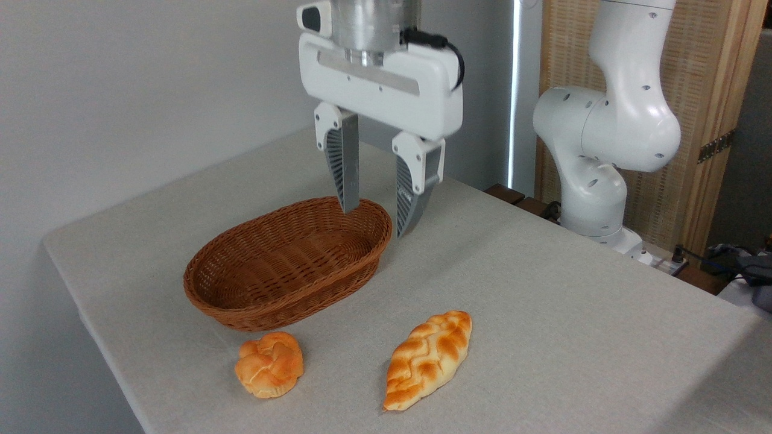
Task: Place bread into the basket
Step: 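Move the open gripper over the braided bread loaf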
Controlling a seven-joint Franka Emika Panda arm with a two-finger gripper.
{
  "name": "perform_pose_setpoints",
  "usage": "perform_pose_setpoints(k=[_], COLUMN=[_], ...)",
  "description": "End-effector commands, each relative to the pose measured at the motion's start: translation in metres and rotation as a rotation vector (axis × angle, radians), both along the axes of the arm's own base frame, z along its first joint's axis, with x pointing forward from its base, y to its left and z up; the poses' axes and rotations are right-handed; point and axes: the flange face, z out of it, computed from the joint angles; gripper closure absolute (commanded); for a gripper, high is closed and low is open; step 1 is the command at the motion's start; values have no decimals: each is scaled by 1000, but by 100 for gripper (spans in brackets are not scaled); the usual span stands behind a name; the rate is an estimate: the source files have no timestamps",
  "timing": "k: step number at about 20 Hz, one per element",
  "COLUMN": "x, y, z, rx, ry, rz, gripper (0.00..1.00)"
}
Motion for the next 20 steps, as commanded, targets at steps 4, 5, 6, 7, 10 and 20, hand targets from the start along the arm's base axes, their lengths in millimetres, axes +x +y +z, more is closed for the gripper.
perform_pose_setpoints(k=[4,5,6,7,10,20], x=[-5,-4,-5,-5,-7,-15], y=[-4,-4,-4,-5,-4,-4], z=[-54,-55,-59,-68,-87,-137], rx=[-1,0,0,5,76,74], ry=[-7,-8,0,12,26,115], rz=[-15,-16,-19,-48,-190,-204], gripper=[0,0,0,0,0,0])
